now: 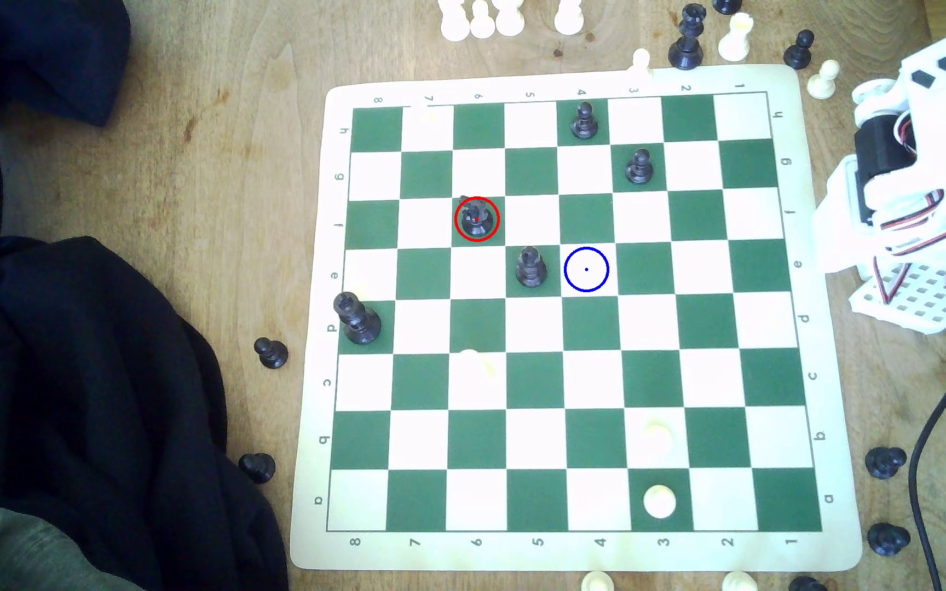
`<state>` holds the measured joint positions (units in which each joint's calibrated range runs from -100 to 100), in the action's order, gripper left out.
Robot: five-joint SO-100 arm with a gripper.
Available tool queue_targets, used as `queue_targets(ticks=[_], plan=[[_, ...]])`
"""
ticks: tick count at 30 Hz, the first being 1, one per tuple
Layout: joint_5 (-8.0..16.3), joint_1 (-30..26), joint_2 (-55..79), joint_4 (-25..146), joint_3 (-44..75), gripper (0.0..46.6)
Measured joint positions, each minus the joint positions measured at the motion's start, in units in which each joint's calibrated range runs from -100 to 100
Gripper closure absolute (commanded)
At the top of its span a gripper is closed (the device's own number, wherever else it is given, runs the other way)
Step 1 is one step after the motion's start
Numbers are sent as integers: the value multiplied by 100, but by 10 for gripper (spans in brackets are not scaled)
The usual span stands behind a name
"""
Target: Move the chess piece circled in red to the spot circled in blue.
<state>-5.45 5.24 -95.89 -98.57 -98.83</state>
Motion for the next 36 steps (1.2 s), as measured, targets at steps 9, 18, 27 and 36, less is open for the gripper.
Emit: queue_targets(ticks=[9,18,27,36], plan=[[0,206,8,1602,0,464],[0,258,8,5737,380,464],[0,789,-17,10948,1789,461],[147,1350,1894,13259,3290,391]])
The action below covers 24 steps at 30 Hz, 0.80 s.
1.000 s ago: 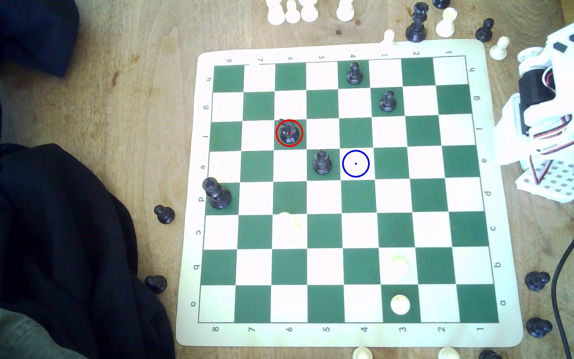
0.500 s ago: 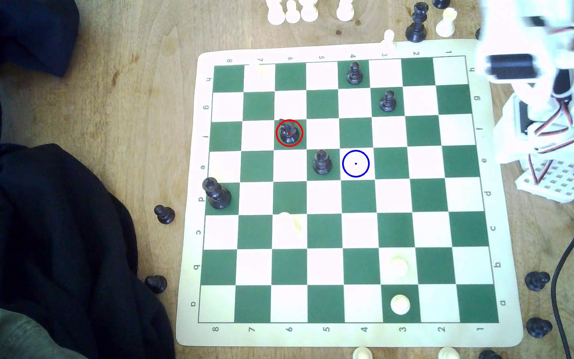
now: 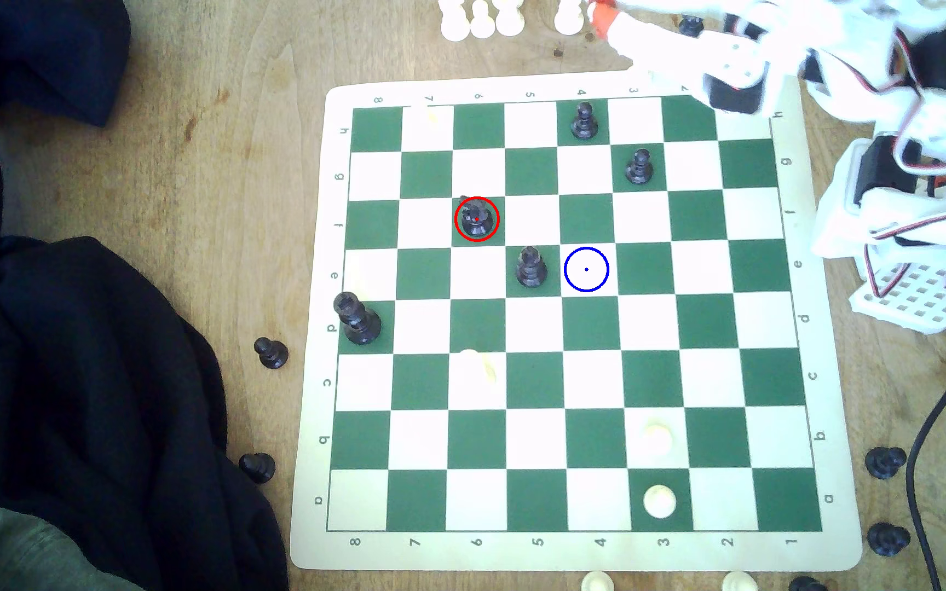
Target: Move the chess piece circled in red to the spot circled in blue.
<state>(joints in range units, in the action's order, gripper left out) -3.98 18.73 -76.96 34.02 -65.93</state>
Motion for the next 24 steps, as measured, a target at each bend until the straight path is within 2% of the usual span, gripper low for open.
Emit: queue_targets(ticks=[1,2,4,8,13,18,24], plan=[[34,7,134,127,127,387],[59,0,360,327,271,360],[39,-52,746,821,452,359],[-147,-243,1567,1060,813,362],[-181,-605,2363,1068,1085,363],[-68,-804,3142,757,1148,362],[210,-870,4139,430,1563,337]])
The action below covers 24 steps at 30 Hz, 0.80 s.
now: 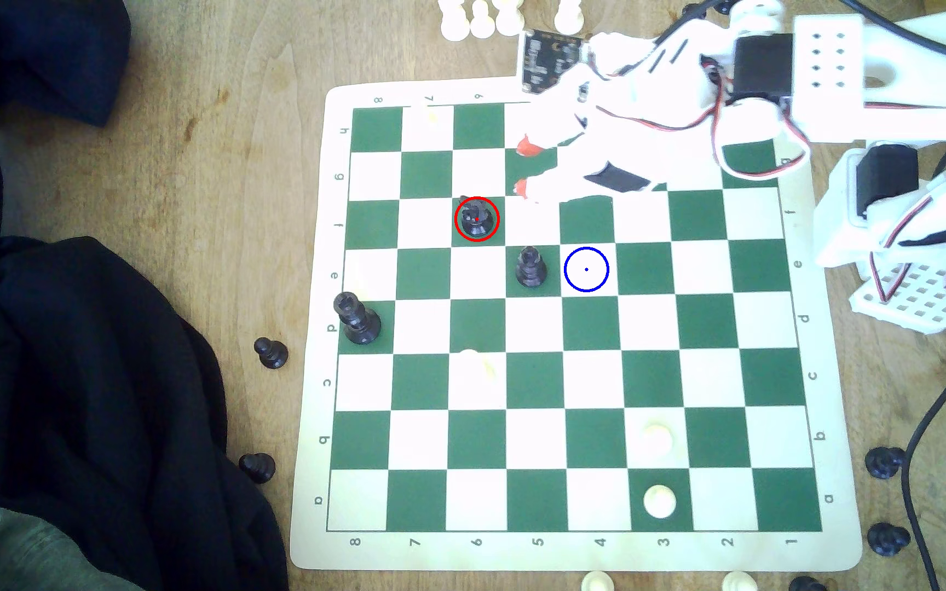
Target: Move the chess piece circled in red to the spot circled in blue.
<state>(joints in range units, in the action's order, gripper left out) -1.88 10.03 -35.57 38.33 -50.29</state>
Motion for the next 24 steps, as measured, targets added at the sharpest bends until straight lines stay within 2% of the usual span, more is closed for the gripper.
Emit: queue_targets(ticks=[6,10,12,16,24], plan=[[161,-7,754,-112,244,348],[542,-7,1257,-112,560,344],[630,-7,1374,-151,633,342],[689,0,1667,-335,831,339],[659,0,2321,-398,1247,323]])
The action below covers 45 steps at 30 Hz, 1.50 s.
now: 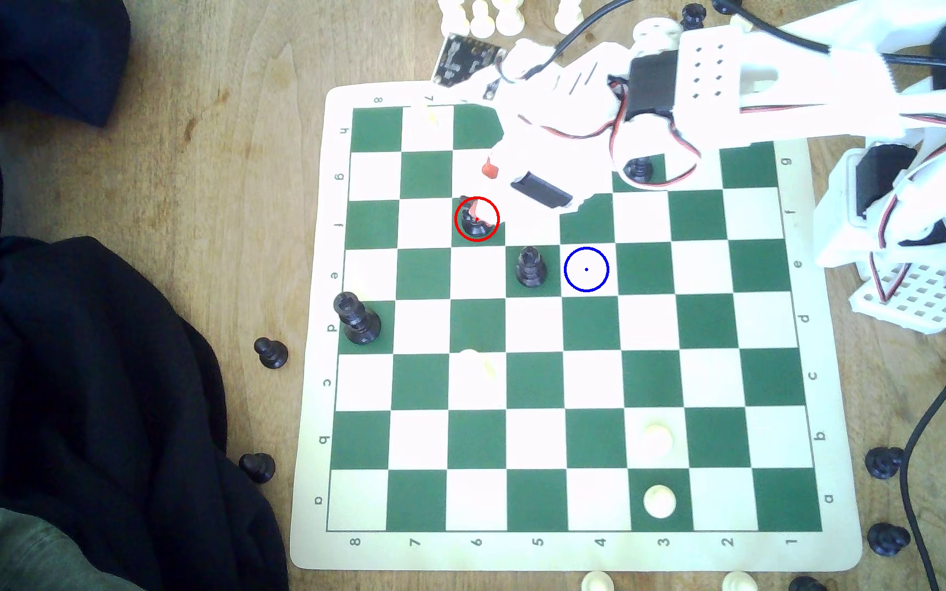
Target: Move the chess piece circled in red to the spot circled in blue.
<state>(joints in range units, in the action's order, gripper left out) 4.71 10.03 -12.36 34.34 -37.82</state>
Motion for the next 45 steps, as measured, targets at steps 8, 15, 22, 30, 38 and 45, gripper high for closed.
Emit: queue_targets(ticks=[8,15,22,30,38,45], plan=[[-15,-15,511,0,407,327],[-44,-81,955,0,741,327],[-93,-7,1215,0,759,330],[-98,22,1299,-135,759,347],[-63,-133,1466,-151,759,464],[-54,-140,1483,-151,868,464]])
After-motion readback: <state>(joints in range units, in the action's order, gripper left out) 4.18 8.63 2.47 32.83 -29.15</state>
